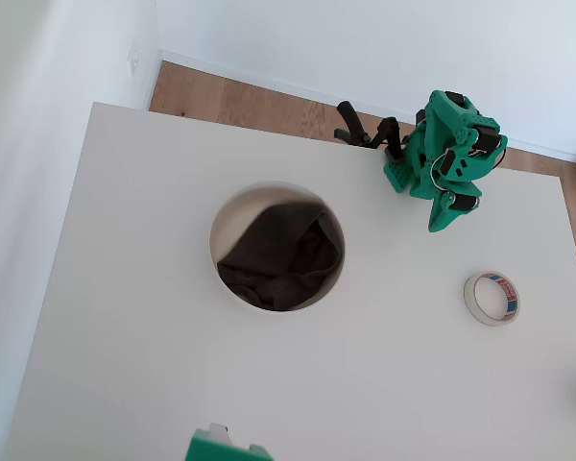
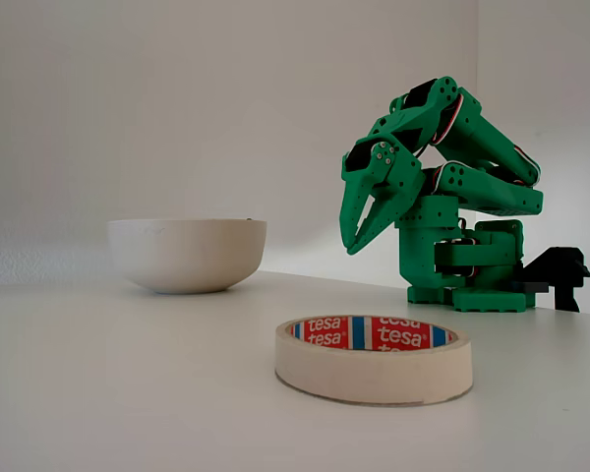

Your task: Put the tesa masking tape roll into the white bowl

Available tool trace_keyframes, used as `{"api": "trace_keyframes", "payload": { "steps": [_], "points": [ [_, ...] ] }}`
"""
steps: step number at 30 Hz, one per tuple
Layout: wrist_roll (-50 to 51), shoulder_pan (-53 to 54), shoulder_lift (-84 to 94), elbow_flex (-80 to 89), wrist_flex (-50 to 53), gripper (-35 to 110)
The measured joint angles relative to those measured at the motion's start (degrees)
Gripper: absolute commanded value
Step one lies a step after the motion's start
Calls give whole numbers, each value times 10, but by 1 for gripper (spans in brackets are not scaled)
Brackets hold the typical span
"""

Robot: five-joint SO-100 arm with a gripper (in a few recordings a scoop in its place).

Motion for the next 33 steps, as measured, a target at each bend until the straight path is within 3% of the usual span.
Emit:
{"api": "trace_keyframes", "payload": {
  "steps": [25,33],
  "points": [
    [-10,3,0,0,0,-8],
    [-16,3,-2,0,-71,-8]
  ]
}}
